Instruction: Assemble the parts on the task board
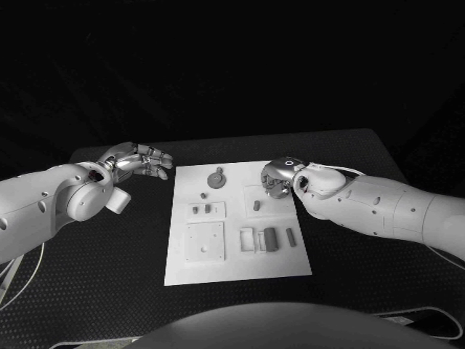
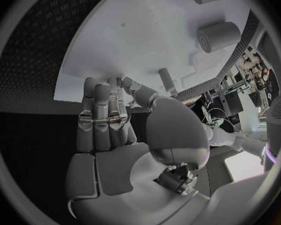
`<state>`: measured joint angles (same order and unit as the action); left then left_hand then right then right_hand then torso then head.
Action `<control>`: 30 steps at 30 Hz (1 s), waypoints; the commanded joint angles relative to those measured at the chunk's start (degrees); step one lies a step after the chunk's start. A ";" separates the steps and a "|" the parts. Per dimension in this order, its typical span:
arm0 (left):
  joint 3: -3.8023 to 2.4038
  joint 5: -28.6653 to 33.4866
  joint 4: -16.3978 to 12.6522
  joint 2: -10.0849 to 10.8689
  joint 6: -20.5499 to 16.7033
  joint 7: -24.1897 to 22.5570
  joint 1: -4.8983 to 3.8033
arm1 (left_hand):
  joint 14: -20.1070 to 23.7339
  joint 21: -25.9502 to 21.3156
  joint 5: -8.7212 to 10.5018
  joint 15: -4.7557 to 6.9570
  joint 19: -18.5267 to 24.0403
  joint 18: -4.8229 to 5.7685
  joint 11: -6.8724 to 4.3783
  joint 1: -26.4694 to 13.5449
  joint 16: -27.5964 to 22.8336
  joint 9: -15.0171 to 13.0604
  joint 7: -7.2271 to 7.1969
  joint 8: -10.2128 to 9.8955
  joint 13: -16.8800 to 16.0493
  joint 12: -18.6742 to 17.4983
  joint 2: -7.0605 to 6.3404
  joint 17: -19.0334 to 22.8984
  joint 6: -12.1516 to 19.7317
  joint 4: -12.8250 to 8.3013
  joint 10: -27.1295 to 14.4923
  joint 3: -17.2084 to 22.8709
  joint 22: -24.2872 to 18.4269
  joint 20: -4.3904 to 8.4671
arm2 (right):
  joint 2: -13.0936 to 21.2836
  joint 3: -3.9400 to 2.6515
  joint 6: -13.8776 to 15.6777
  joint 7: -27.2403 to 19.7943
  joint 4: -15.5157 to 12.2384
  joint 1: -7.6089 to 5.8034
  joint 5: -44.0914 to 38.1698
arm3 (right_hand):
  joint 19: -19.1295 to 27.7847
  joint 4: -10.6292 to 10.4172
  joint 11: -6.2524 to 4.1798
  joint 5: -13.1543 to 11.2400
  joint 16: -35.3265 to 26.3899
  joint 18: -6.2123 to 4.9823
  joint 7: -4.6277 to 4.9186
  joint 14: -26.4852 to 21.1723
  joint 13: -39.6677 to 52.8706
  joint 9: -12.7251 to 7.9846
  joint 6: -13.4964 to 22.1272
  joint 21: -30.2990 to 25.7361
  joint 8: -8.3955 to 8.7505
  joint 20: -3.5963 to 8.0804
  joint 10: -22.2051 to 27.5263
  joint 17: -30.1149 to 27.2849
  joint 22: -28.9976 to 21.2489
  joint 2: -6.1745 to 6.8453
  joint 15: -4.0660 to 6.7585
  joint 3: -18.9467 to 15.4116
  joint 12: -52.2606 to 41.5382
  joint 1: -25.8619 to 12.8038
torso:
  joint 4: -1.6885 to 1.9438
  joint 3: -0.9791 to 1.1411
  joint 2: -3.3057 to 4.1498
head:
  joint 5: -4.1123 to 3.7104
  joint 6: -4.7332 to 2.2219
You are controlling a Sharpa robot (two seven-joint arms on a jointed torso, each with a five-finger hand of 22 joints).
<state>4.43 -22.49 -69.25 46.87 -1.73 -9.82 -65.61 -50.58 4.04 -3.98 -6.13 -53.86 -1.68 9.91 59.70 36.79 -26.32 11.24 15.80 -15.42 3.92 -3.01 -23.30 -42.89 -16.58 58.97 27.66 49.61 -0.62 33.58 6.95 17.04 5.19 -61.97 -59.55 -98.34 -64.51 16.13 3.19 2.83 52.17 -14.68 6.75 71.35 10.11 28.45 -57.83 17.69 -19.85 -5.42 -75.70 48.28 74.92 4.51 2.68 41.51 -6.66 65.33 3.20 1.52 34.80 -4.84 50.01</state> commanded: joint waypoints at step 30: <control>-0.04 -0.31 0.58 -0.05 0.90 -0.25 -0.06 | -0.61 -0.09 0.31 -0.03 -0.56 -0.60 -0.08 -0.24 -0.61 -0.02 1.58 0.46 0.12 0.13 0.62 -0.33 0.46 0.20 -0.50 -0.56 -0.31 0.07 | 2.66 -2.67 -0.61 1.27 -4.24 -0.80 3.23 | -0.25 0.13 -0.21 -0.03 0.87 -0.32 -0.22 0.49 0.39 0.55 -0.74 1.61 -0.59 0.39 -1.06 0.05 1.54 -0.12 0.62 -0.33 -0.27 -0.51 | 0.04 -0.02 -0.01 | 0.08 -0.01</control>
<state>4.44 -22.65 -68.68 46.89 -1.63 -9.68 -65.60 -50.79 4.04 -3.98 -6.34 -54.08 -1.28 9.90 59.47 36.56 -26.32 11.24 16.03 -15.36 3.92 -2.78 -23.54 -42.89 -16.44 58.97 27.52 49.37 -0.41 36.10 4.33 17.38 6.12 -65.66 -60.18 -95.94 -64.72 16.35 2.96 2.67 52.69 -14.67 6.17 71.96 10.43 29.08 -58.43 19.09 -20.64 -5.22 -76.29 48.28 74.91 4.31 3.09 41.28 -6.65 65.54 3.23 1.52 34.79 -4.71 50.01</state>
